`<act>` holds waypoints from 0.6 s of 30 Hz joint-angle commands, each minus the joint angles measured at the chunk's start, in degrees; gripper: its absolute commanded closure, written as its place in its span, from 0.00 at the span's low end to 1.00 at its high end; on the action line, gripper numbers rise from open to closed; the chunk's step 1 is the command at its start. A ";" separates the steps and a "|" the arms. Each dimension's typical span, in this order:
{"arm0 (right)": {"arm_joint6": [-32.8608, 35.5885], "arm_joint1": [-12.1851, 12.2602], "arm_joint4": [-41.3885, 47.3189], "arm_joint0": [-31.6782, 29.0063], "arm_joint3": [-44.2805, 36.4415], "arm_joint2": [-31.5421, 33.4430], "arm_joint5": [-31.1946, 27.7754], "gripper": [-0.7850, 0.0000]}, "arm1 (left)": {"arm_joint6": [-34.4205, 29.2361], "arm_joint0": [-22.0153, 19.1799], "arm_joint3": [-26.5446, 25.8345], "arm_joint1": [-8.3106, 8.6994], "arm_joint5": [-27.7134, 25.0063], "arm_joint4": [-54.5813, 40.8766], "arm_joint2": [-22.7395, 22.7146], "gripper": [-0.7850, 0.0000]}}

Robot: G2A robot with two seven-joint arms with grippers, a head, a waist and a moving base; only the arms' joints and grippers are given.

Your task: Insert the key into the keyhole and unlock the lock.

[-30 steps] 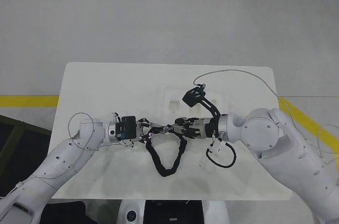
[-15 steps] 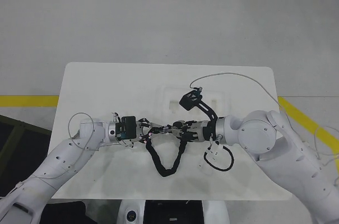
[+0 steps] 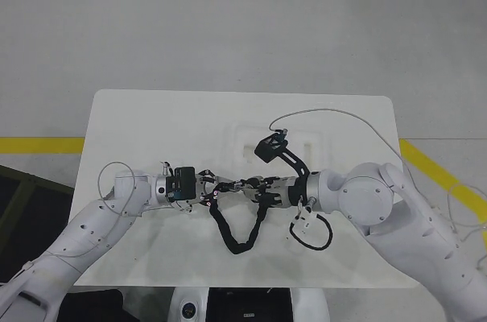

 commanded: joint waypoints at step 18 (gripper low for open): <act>0.46 -1.79 -0.23 3.21 2.64 -3.04 -0.53 1.00 | 0.00 0.00 0.00 0.00 0.00 0.00 0.00 1.00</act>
